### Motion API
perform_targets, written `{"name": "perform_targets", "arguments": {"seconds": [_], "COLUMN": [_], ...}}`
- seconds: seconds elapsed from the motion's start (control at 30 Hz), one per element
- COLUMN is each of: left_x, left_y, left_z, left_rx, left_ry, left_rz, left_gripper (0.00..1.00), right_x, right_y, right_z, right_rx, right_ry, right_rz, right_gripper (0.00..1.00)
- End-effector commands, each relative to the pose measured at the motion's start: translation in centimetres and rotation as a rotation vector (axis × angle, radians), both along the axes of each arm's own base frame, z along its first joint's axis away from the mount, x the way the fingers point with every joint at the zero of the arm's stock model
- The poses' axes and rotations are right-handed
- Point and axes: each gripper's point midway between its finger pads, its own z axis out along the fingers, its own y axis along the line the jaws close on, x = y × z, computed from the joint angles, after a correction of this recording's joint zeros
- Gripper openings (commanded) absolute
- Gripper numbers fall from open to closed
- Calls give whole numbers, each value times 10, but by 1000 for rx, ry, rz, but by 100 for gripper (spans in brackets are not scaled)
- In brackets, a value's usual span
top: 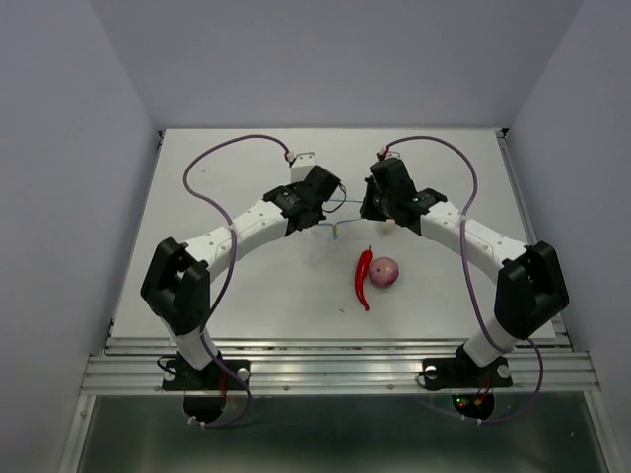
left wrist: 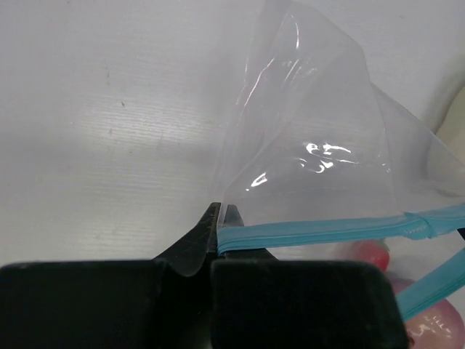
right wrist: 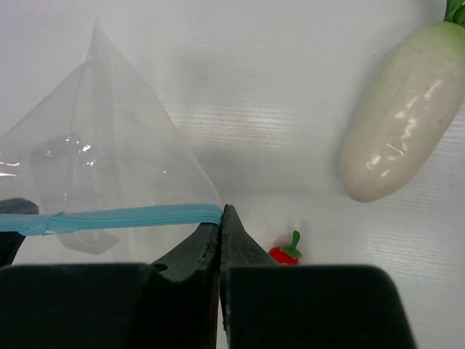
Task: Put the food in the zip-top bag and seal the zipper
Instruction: Open the zip-top bag
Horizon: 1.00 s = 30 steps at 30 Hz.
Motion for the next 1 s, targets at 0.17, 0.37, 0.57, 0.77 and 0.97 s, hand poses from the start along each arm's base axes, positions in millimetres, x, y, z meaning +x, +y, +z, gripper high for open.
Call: {"name": "perform_targets", "arguments": {"seconds": [0.17, 0.37, 0.57, 0.77, 0.97], "left_x": [6, 14, 19, 10, -5], "left_y": [82, 47, 36, 66, 93], "left_z": [41, 49, 48, 27, 13], "left_rx": [79, 33, 169, 374, 584], "left_ry": [-88, -100, -47, 33, 65], "left_rz": [118, -11, 17, 162, 259], "left_gripper": [0, 0, 0, 0, 0], "right_x": [16, 23, 21, 18, 15], "right_y": [-94, -73, -46, -61, -75], "right_z": [11, 32, 49, 58, 69], "right_rx": [-266, -196, -86, -122, -163], "right_ry": [-35, -63, -98, -124, -136], "right_rz": [-258, -162, -45, -92, -147], "right_gripper": [1, 1, 1, 1, 1]}}
